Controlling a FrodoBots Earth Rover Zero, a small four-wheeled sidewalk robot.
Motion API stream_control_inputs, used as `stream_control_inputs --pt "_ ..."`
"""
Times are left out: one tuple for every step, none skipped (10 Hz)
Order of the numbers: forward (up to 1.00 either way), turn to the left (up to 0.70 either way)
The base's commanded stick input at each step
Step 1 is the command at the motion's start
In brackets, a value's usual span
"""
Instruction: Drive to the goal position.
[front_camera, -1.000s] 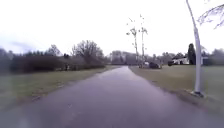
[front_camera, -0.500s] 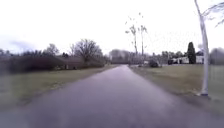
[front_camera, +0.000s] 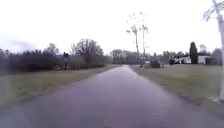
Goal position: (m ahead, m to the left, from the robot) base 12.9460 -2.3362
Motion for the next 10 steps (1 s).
stream_control_inputs --pt "1.00 0.00" --pt "1.00 0.00" --pt "1.00 0.00" --pt "1.00 0.00" --pt "1.00 0.00" --pt "1.00 0.00" --pt "1.00 0.00" --pt "1.00 0.00" --pt "1.00 0.00" --pt "1.00 0.00"
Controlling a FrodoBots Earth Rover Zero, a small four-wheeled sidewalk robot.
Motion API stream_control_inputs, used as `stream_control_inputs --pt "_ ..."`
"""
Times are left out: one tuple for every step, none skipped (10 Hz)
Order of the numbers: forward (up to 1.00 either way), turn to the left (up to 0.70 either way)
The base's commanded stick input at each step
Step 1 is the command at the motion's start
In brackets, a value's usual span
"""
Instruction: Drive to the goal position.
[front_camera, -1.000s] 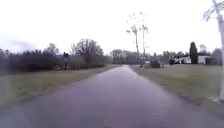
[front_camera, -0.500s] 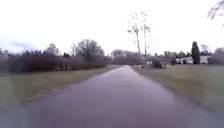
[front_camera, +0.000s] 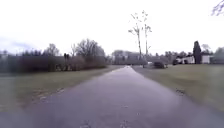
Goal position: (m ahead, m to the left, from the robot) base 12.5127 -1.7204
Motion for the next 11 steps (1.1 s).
stream_control_inputs --pt "1.00 0.00" --pt "1.00 0.00" --pt "1.00 0.00" --pt "1.00 0.00" --pt "1.00 0.00" --pt "1.00 0.00" --pt "1.00 -0.11" --pt "1.00 -0.25" --pt "1.00 -0.39" --pt "1.00 -0.28" --pt "1.00 -0.14"
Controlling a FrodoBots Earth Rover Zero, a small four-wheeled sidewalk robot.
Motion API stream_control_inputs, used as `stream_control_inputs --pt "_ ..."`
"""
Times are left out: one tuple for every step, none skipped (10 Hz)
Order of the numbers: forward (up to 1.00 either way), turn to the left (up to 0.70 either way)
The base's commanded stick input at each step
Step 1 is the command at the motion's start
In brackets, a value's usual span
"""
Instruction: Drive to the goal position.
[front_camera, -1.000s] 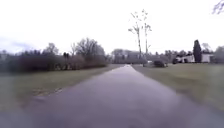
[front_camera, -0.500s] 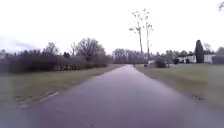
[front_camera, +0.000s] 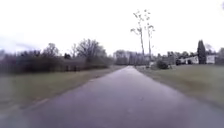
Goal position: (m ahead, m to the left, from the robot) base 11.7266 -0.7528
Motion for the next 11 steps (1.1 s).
stream_control_inputs --pt "1.00 -0.02" --pt "1.00 0.00" --pt "1.00 0.00" --pt "1.00 0.00" --pt "1.00 0.00" --pt "1.00 0.00" --pt "1.00 0.00" --pt "1.00 0.00" --pt "1.00 0.00" --pt "1.00 0.00" --pt "1.00 0.00"
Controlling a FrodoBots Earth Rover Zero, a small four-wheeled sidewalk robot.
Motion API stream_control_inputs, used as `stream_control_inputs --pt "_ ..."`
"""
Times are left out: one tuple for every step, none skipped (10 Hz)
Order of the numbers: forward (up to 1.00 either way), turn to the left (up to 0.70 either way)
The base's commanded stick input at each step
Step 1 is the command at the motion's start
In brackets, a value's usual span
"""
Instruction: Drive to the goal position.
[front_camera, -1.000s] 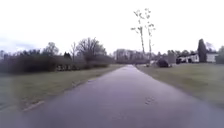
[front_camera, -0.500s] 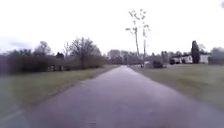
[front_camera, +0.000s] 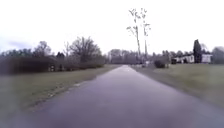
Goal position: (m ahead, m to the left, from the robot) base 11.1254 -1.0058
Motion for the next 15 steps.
stream_control_inputs --pt "1.00 0.00" --pt "1.00 0.00" --pt "1.00 0.00" --pt "1.00 0.00" --pt "1.00 -0.06" --pt "1.00 -0.28" --pt "1.00 -0.38" --pt "1.00 -0.34" --pt "1.00 -0.30" --pt "1.00 -0.26" --pt "1.00 -0.22" --pt "1.00 -0.18" --pt "1.00 -0.13" --pt "1.00 -0.09" --pt "1.00 -0.05"
